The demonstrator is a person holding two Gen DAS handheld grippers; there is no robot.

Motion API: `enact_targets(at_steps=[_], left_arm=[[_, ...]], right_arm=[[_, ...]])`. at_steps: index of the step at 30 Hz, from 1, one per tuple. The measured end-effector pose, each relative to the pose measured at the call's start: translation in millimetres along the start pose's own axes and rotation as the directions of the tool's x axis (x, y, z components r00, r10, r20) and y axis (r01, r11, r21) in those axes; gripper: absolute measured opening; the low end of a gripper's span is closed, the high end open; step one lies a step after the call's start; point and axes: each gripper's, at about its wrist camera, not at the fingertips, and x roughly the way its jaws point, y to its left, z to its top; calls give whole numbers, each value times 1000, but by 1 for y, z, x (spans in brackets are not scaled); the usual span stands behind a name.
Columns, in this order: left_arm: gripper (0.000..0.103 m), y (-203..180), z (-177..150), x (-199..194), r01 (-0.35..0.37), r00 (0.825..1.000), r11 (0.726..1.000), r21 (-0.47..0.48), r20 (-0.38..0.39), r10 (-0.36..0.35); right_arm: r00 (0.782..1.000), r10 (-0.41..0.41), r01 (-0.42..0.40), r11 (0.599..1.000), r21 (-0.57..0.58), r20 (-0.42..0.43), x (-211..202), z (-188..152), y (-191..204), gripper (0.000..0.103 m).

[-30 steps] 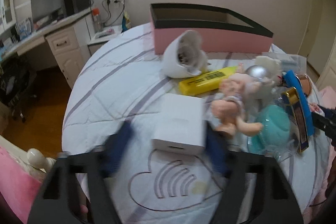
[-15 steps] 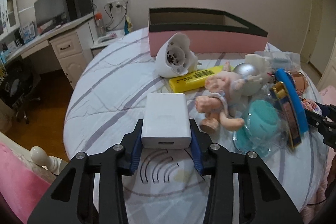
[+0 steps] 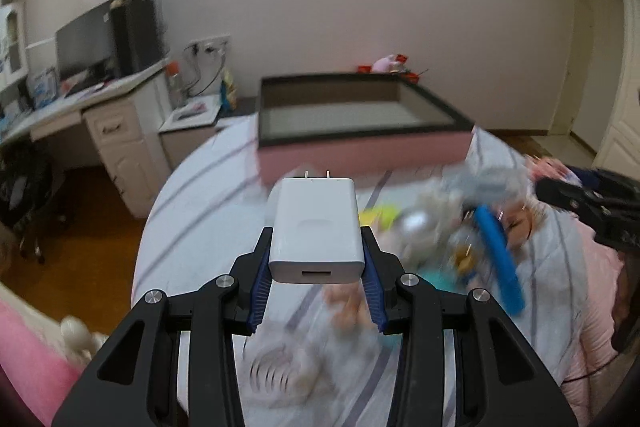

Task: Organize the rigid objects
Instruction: 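Grasp the white charger with the left tool while the right tool grasps the pink block donut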

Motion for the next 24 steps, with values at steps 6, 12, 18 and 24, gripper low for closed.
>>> enact_targets(at_steps=[6, 12, 18, 24], left_arm=[[41, -13, 73, 38, 71, 997, 995, 64, 11, -72], [41, -19, 119, 112, 71, 994, 994, 82, -92, -64], [35, -14, 123, 172, 66, 973, 996, 65, -224, -50], [42, -9, 120, 185, 33, 968, 998, 48, -249, -20]], right_arm=[[1000, 4, -6, 999, -44, -29, 53, 70, -5, 55], [988, 18, -18, 1000, -1, -151, 131, 105, -24, 55], [958, 3, 9, 999, 40, -286, 188, 106, -39, 55], [946, 14, 8, 998, 67, -325, 197, 98, -46, 56]])
